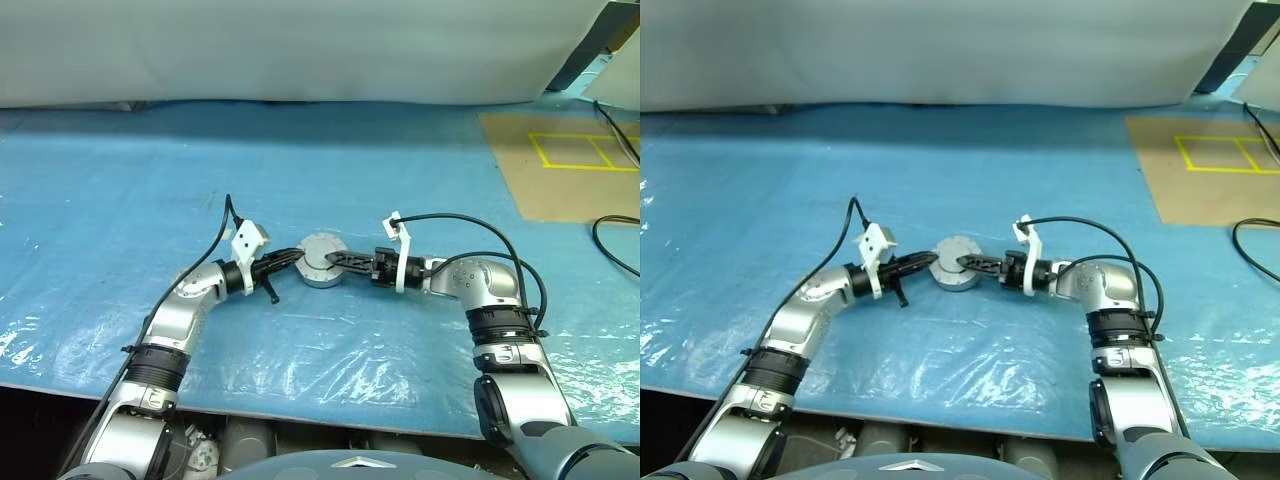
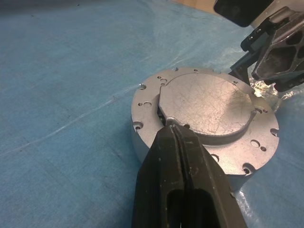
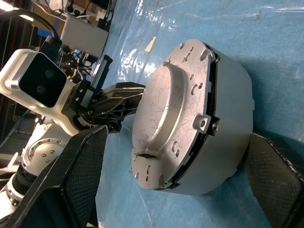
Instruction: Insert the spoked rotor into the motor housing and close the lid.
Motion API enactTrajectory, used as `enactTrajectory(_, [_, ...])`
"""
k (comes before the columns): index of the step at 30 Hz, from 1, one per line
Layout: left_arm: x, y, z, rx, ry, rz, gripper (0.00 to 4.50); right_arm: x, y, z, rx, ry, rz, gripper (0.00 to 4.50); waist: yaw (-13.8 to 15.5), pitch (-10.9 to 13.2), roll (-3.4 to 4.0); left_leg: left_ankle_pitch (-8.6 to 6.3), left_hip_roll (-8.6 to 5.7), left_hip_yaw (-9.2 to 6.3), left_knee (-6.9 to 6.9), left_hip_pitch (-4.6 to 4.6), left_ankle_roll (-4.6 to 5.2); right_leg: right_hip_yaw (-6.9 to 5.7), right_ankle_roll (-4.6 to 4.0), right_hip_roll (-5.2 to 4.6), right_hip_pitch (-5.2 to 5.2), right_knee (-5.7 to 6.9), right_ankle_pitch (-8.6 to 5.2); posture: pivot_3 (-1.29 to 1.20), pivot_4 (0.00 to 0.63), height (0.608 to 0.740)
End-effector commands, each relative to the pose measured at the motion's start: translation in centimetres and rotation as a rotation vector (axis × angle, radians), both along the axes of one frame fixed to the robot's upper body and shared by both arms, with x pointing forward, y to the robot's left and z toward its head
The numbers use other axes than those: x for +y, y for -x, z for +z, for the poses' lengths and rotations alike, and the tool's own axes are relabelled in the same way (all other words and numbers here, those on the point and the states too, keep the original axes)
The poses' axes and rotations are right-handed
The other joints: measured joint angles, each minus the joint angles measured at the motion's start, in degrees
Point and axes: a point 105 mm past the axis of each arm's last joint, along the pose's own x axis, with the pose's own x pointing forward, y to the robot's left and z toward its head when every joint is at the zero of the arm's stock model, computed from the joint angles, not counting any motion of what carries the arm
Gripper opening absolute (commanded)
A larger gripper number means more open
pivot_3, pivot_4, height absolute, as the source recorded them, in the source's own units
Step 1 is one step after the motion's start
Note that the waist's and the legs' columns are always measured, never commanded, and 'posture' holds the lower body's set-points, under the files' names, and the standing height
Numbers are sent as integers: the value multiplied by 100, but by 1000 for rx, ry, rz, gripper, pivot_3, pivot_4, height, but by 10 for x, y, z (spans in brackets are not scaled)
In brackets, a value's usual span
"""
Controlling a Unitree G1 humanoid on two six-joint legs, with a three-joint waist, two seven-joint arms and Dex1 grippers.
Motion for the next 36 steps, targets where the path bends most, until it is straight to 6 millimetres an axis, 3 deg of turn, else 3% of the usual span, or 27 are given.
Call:
enactTrajectory(1, [-8,6,-10,30,-15,-30,0,9,3,-2,23,-39,13,3546,0,0,0,0,0,0,1,0,0,0,-1,0,0,0,0,0,150,740])
enactTrajectory(5, [-8,6,-10,30,-14,-31,0,8,1,1,22,-68,-2,2241,-2,-1,1,0,0,0,1,-1,0,0,0,0,-1,1,0,0,150,740])
enactTrajectory(10, [-9,7,-10,30,-16,-38,0,7,4,-1,15,-52,14,1188,6,-2,3,0,1,1,9,5,0,0,-3,-1,4,7,-1,0,150,740])
enactTrajectory(21, [-9,6,-3,11,9,-34,0,11,8,-12,35,-20,13,1173,6,-2,3,0,3,0,14,37,0,2,-25,-1,31,5,-14,0,150,740])
enactTrajectory(26, [-7,20,47,-11,273,-80,0,5,3,-19,57,12,-29,1173,-37,-1,3,0,5,1,13,29,0,2,-26,0,21,5,-14,0,150,740])
enactTrajectory(29, [1,27,66,1,352,-89,0,4,1,-23,79,16,-45,1173,-55,-1,2,0,6,3,10,24,-1,1,-29,1,16,7,-14,0,150,740])
enactTrajectory(33, [16,33,79,38,426,-66,0,4,-1,-22,98,-14,-62,1173,-71,0,6,-1,16,5,-2,26,-3,2,-46,14,17,7,-23,0,150,740])
enactTrajectory(36, [36,27,74,96,481,31,0,7,-2,-13,104,-73,-61,1173,-64,0,6,-1,17,6,-3,36,-4,1,-48,18,17,5,-25,0,150,740])
